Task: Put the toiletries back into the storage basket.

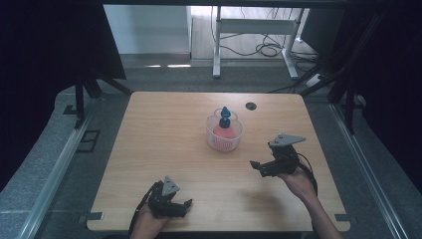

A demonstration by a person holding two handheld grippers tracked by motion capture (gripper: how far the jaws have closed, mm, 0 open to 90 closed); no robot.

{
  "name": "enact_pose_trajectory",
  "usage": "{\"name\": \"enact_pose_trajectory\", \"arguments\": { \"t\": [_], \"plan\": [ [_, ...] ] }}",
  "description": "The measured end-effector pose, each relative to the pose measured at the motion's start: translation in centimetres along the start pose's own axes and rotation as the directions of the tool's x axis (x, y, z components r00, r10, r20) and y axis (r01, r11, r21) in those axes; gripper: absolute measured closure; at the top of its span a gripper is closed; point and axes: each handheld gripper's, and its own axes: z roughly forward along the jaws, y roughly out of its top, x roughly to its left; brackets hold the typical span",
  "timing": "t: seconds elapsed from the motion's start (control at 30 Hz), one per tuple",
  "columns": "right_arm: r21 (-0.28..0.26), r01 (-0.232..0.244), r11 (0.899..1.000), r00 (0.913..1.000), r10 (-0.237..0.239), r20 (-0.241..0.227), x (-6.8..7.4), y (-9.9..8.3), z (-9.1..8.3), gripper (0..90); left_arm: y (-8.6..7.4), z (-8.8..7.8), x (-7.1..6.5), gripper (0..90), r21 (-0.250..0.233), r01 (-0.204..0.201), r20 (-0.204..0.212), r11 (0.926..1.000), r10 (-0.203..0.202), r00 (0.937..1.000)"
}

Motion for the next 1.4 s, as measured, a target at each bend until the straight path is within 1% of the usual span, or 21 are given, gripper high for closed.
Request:
{"name": "enact_pose_trajectory", "arguments": {
  "t": [0.17,0.3,0.5,0.53,0.67,0.93,1.0,1.07,1.4],
  "plan": [
    [0.001,-0.008,1.000,0.9999,0.008,0.009,-0.2,-0.8,-0.4,1.2,0.0,0.0,0.0,10.9,0.000,0.001,-0.001,1.0000,-0.001,1.0000],
    [0.004,-0.028,1.000,0.9995,0.028,0.016,-0.6,-1.9,-0.6,1.2,0.0,0.0,0.0,10.9,-0.001,0.002,-0.001,1.0000,-0.002,1.0000],
    [0.008,-0.045,0.999,0.9986,0.045,0.026,-1.0,-3.2,-0.9,1.2,0.0,0.0,0.0,10.9,0.000,0.002,-0.001,1.0000,-0.002,1.0000],
    [0.008,-0.045,0.999,0.9986,0.045,0.026,-1.0,-3.2,-0.9,1.2,0.0,0.0,0.0,10.9,0.000,0.002,-0.001,1.0000,-0.002,1.0000],
    [0.013,-0.063,0.998,0.9975,0.063,0.033,-1.3,-4.3,-1.0,1.2,0.0,0.0,0.0,10.9,-0.002,0.004,-0.001,1.0000,-0.004,1.0000],
    [0.022,-0.080,0.997,0.9959,0.079,0.044,-1.7,-6.0,-1.1,1.2,0.0,0.0,-0.1,10.9,-0.002,0.005,-0.002,1.0000,-0.005,1.0000],
    [0.022,-0.083,0.996,0.9956,0.082,0.045,-1.8,-6.2,-1.2,1.2,0.0,0.0,-0.1,10.9,-0.002,0.005,-0.002,1.0000,-0.005,1.0000],
    [0.023,-0.096,0.995,0.9944,0.095,0.047,-1.9,-6.7,-1.3,0.9,0.0,0.0,-0.1,10.9,-0.003,0.006,-0.002,1.0000,-0.006,1.0000],
    [0.035,-0.127,0.991,0.9906,0.125,0.055,-2.4,-8.4,-1.6,0.0,0.0,0.0,0.0,10.9,-0.001,0.004,-0.002,1.0000,-0.004,1.0000]
  ]
}}
